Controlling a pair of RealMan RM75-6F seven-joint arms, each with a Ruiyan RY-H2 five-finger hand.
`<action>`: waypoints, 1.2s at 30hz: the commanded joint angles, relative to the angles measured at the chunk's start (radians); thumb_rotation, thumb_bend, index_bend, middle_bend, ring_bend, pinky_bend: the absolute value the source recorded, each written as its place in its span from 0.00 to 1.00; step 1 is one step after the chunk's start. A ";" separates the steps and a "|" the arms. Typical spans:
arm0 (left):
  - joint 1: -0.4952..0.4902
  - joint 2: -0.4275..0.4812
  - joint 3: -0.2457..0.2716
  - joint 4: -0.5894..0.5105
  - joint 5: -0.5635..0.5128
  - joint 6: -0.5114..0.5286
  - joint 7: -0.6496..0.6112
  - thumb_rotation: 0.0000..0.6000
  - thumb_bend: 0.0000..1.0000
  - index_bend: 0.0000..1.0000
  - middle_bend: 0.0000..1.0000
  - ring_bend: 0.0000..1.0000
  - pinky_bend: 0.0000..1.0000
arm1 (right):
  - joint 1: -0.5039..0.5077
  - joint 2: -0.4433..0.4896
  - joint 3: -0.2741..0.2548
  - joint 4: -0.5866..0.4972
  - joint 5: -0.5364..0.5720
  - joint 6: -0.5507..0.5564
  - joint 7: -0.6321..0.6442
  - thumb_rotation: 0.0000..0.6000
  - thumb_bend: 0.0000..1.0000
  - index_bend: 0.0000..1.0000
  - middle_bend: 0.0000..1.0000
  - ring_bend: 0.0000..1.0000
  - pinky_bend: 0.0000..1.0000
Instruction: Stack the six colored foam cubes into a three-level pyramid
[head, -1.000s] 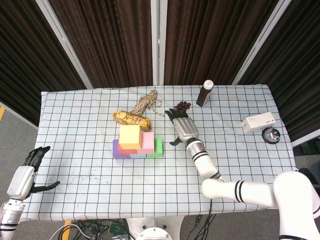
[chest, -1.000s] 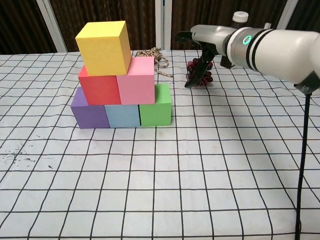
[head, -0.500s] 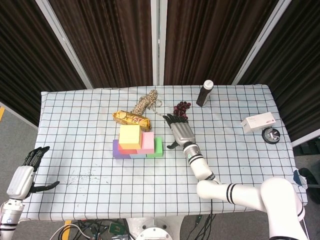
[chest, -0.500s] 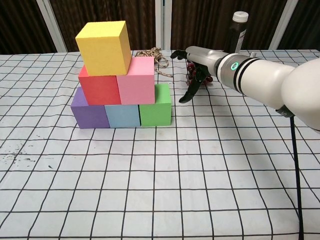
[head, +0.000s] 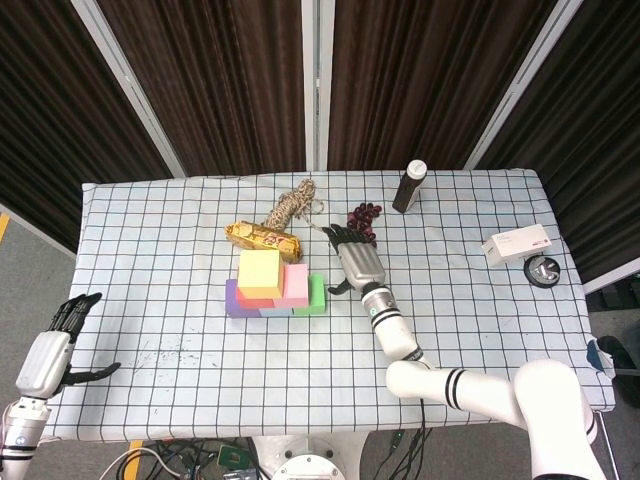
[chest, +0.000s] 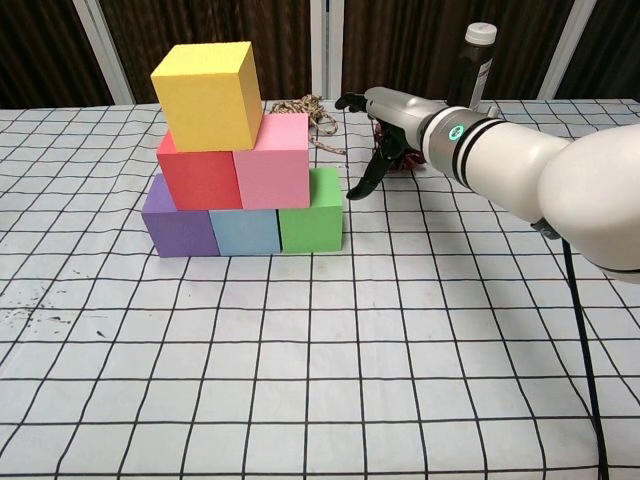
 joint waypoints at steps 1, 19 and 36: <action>0.000 0.000 0.000 0.001 0.000 0.000 -0.002 1.00 0.00 0.03 0.08 0.00 0.00 | -0.002 -0.005 0.005 0.002 0.000 -0.003 -0.003 1.00 0.01 0.00 0.00 0.00 0.00; -0.001 -0.003 0.002 0.004 0.001 -0.004 -0.003 1.00 0.00 0.03 0.08 0.00 0.00 | -0.004 -0.036 0.034 0.024 -0.006 -0.022 -0.029 1.00 0.01 0.00 0.00 0.00 0.00; -0.005 0.003 0.000 -0.008 0.001 -0.007 0.005 1.00 0.00 0.03 0.08 0.00 0.00 | -0.079 0.126 0.021 -0.182 -0.033 0.042 -0.073 1.00 0.02 0.00 0.00 0.00 0.00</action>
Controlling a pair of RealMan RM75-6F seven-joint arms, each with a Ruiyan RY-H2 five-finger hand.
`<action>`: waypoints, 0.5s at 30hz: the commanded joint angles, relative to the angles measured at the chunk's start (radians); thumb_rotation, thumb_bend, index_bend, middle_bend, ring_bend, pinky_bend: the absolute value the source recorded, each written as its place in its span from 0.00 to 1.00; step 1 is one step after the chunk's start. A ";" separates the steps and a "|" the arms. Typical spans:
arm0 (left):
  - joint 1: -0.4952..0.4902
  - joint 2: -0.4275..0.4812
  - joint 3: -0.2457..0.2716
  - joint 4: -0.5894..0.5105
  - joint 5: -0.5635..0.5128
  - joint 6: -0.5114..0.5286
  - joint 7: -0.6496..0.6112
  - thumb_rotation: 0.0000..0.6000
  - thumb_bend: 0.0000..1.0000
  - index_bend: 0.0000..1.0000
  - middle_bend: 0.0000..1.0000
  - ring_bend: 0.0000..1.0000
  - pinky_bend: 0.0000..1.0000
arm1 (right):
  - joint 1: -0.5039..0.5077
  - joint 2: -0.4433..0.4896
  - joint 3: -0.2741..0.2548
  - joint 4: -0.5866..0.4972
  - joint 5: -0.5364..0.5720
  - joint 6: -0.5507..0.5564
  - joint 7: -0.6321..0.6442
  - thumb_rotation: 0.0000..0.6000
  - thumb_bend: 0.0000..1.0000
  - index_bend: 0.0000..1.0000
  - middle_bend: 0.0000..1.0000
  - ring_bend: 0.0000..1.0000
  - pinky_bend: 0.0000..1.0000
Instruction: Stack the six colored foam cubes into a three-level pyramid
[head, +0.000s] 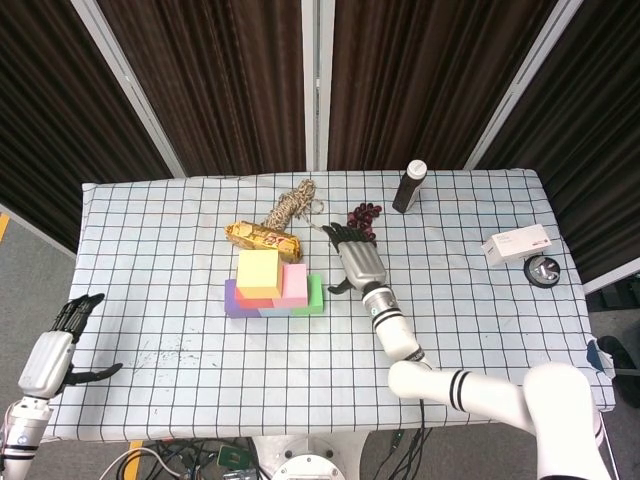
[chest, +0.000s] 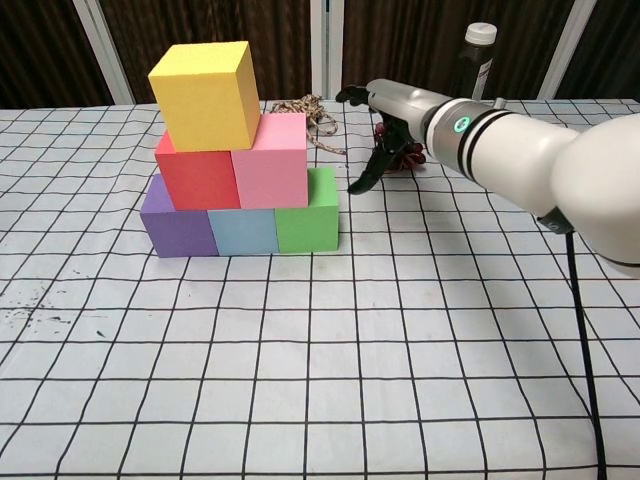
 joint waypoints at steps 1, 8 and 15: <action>-0.001 0.004 -0.001 -0.005 -0.002 -0.002 0.004 1.00 0.00 0.03 0.08 0.00 0.00 | -0.047 0.112 -0.021 -0.149 -0.020 0.050 -0.035 1.00 0.03 0.00 0.00 0.00 0.00; -0.010 0.015 -0.019 -0.023 -0.031 -0.023 0.084 1.00 0.00 0.03 0.08 0.00 0.00 | -0.160 0.377 -0.100 -0.491 -0.156 0.238 -0.149 1.00 0.06 0.00 0.00 0.00 0.00; -0.002 0.017 -0.035 -0.035 -0.048 -0.004 0.182 1.00 0.00 0.03 0.08 0.00 0.00 | -0.386 0.555 -0.278 -0.678 -0.450 0.468 -0.084 1.00 0.06 0.00 0.00 0.00 0.00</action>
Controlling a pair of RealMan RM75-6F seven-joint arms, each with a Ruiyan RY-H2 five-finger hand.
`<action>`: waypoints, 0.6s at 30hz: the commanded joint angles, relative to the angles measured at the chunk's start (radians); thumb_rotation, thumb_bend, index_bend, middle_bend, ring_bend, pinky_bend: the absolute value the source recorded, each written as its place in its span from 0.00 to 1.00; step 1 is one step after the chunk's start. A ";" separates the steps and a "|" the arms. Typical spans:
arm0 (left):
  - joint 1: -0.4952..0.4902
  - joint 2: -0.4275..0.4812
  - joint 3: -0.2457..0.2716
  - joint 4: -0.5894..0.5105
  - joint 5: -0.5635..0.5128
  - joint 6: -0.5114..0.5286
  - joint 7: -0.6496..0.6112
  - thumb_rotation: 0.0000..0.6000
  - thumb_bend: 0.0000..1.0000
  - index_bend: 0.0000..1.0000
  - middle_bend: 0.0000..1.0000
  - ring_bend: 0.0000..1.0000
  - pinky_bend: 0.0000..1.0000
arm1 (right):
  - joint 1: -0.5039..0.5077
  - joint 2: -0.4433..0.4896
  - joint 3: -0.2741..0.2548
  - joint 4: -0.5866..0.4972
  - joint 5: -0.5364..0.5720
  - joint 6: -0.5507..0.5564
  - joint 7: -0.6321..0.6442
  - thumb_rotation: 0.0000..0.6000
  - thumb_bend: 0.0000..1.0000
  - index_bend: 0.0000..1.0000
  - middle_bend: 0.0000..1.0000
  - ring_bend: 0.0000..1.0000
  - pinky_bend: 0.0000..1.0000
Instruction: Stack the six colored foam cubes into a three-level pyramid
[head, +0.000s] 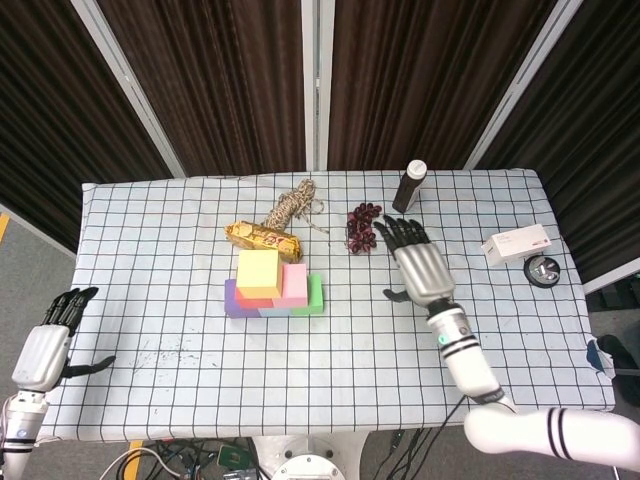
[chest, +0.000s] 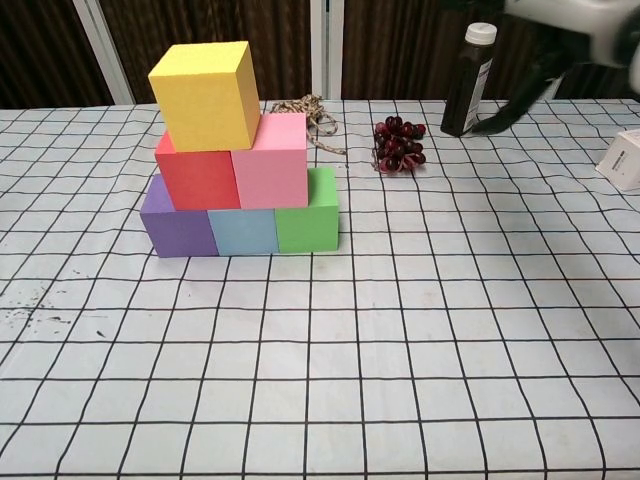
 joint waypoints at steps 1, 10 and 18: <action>0.008 0.001 -0.009 -0.008 -0.002 0.023 0.055 1.00 0.00 0.03 0.08 0.00 0.00 | -0.172 0.106 -0.147 -0.090 -0.217 0.146 0.051 1.00 0.06 0.00 0.00 0.00 0.00; 0.071 0.007 0.006 -0.027 0.012 0.117 0.245 1.00 0.00 0.03 0.08 0.00 0.00 | -0.445 0.053 -0.276 0.149 -0.492 0.422 0.255 1.00 0.00 0.00 0.00 0.00 0.00; 0.136 0.026 0.046 -0.063 0.008 0.151 0.299 1.00 0.00 0.03 0.08 0.00 0.00 | -0.554 0.011 -0.291 0.262 -0.520 0.450 0.353 1.00 0.00 0.00 0.00 0.00 0.00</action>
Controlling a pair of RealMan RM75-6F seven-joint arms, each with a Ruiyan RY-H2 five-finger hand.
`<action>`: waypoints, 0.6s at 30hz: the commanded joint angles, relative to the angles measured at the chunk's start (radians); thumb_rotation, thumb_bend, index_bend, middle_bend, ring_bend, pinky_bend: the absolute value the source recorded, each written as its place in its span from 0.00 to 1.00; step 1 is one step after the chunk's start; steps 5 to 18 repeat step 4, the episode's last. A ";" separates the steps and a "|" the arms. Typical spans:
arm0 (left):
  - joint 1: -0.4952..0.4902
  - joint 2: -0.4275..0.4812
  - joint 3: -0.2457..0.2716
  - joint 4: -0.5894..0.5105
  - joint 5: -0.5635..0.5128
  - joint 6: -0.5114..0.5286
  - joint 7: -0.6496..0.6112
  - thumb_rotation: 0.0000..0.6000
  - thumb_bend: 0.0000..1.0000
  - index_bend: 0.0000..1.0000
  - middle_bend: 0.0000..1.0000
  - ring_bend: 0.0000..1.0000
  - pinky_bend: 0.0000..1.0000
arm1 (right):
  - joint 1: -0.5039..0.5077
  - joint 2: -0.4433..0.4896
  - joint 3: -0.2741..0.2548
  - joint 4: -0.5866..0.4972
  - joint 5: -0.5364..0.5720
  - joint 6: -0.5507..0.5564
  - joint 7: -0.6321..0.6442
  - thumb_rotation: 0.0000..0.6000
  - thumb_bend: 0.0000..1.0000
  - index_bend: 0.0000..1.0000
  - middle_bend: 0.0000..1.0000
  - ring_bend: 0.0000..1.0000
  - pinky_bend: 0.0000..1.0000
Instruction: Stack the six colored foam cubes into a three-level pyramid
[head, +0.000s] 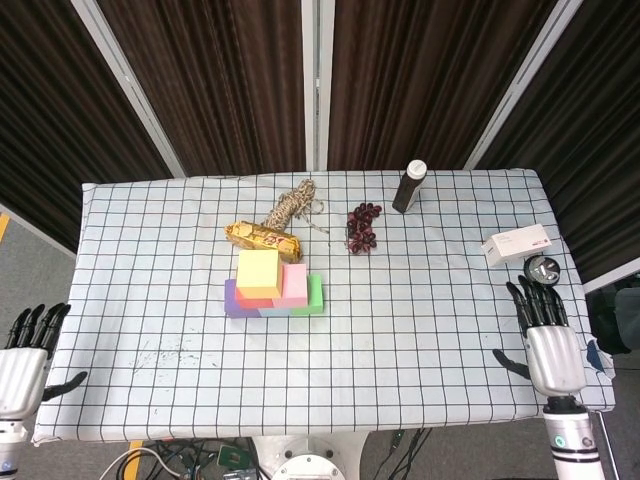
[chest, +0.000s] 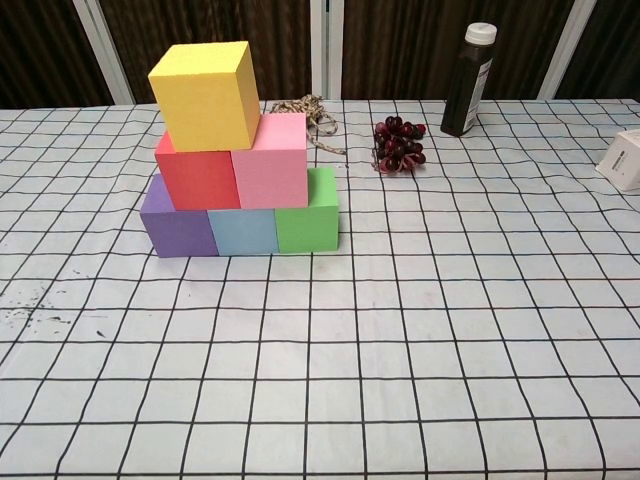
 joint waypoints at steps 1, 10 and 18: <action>0.016 -0.003 0.009 -0.002 0.000 0.012 -0.006 1.00 0.00 0.03 0.08 0.00 0.00 | -0.032 -0.023 0.000 0.028 -0.009 0.011 0.016 1.00 0.00 0.00 0.00 0.00 0.00; 0.023 -0.017 0.006 0.012 0.005 0.023 -0.018 1.00 0.00 0.03 0.08 0.00 0.00 | -0.048 -0.031 0.011 0.041 -0.011 0.001 0.030 1.00 0.00 0.00 0.00 0.00 0.00; 0.023 -0.017 0.006 0.012 0.005 0.023 -0.018 1.00 0.00 0.03 0.08 0.00 0.00 | -0.048 -0.031 0.011 0.041 -0.011 0.001 0.030 1.00 0.00 0.00 0.00 0.00 0.00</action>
